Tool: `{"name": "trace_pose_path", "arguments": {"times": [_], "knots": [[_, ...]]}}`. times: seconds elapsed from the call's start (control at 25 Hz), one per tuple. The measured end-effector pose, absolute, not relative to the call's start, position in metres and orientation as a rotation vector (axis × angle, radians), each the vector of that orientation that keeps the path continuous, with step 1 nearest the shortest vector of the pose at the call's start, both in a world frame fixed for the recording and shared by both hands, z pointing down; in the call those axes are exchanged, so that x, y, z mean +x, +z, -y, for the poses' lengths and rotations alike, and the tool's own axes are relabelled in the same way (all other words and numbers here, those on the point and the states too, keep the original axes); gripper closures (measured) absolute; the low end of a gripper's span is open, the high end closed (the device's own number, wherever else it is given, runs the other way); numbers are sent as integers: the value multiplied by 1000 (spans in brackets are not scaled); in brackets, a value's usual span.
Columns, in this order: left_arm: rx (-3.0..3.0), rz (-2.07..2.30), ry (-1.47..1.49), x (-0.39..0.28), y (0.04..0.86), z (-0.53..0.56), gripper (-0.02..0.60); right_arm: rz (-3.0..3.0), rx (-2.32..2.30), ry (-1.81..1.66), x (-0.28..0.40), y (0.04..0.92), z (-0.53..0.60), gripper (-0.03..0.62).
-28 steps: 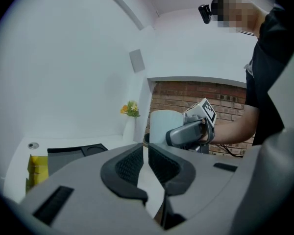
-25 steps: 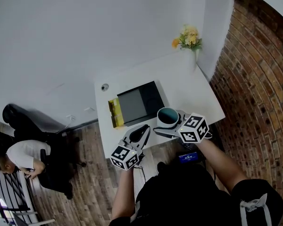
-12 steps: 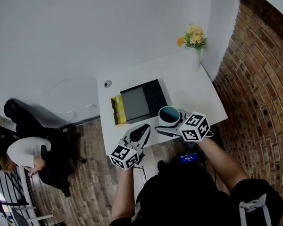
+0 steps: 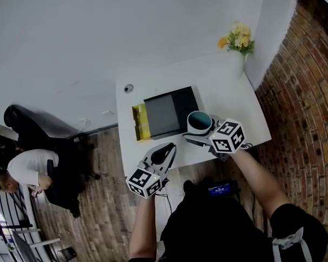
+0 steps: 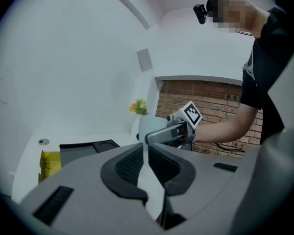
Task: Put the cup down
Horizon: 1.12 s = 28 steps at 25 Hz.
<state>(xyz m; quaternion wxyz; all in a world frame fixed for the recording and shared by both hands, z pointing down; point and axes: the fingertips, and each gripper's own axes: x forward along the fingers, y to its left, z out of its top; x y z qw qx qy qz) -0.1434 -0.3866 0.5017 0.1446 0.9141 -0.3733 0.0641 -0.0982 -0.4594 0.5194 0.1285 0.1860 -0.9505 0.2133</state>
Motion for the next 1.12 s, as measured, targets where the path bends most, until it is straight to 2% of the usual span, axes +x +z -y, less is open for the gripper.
{"name": "trace_pose_path", "arguments": {"times": [0.44, 0.92, 1.12], "knots": [[2571, 1131, 185, -167, 516, 397, 558, 2716, 662, 635, -119, 559, 540, 209], [2489, 1224, 162, -201, 523, 392, 558, 2693, 727, 188, -134, 582, 551, 209], [2492, 1218, 169, -199, 522, 392, 558, 2727, 763, 166, -133, 581, 552, 209]]}}
